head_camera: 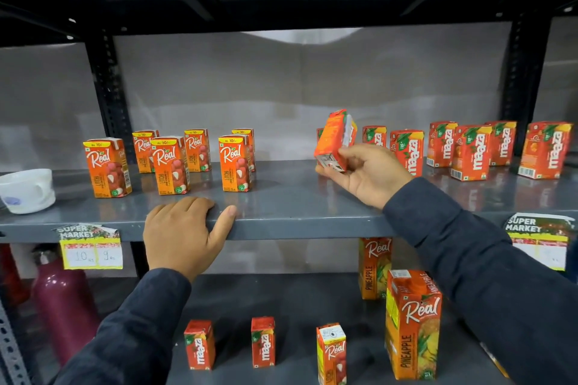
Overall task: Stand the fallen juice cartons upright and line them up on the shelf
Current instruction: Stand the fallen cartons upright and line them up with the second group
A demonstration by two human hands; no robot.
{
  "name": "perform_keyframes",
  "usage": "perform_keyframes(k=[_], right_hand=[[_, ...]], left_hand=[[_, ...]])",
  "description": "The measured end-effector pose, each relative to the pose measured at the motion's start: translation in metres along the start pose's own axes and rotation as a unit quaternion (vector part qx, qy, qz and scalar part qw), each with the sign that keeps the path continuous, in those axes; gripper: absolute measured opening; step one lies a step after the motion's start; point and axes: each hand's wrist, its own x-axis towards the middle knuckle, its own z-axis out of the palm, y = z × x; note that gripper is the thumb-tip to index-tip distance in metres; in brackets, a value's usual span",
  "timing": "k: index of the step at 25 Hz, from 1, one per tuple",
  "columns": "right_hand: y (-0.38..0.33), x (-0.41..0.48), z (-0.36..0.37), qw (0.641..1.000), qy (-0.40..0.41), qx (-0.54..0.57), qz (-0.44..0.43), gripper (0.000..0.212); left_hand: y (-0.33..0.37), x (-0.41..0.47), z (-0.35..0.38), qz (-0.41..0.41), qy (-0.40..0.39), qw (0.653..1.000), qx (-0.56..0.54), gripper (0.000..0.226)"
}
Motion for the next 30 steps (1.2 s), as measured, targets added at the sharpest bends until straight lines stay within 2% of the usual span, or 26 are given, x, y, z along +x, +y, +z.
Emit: perform_keyframes(k=[2,6,10,13,17,20,23,28,30], right_hand=[[0.000,-0.001,0.006,0.999,0.013,0.027,0.023,0.027],[0.007,0.000,0.014,0.997,0.041,-0.061,0.006,0.015],[0.003,0.004,0.010,0.998,0.056,-0.024,0.024,0.013],[0.002,0.007,0.006,0.992,0.051,-0.107,0.043,0.024],[-0.002,0.016,-0.002,0.973,0.046,-0.227,-0.010,0.025],[-0.002,0.028,-0.016,0.921,0.061,-0.378,-0.067,0.042],[-0.005,0.038,-0.025,0.876,0.053,-0.478,-0.045,0.050],[-0.011,0.039,-0.028,0.759,0.043,-0.649,-0.023,0.046],[-0.009,0.038,-0.028,0.745,0.050,-0.664,-0.027,0.046]], left_hand=[[0.000,0.000,-0.001,0.000,0.000,1.000,-0.001,0.065],[0.000,0.000,-0.002,0.002,0.001,1.000,-0.005,0.064],[0.000,0.000,-0.002,0.003,0.003,1.000,-0.007,0.064],[0.000,0.000,-0.002,0.005,0.006,1.000,-0.010,0.064],[-0.001,0.000,-0.002,0.004,0.005,1.000,-0.014,0.065],[-0.001,0.000,-0.002,0.006,0.006,1.000,-0.017,0.066],[-0.001,0.000,-0.001,0.002,0.005,1.000,-0.016,0.068],[-0.001,0.000,-0.001,0.002,-0.001,1.000,-0.017,0.074],[-0.001,0.000,-0.002,0.001,-0.002,1.000,-0.018,0.074]])
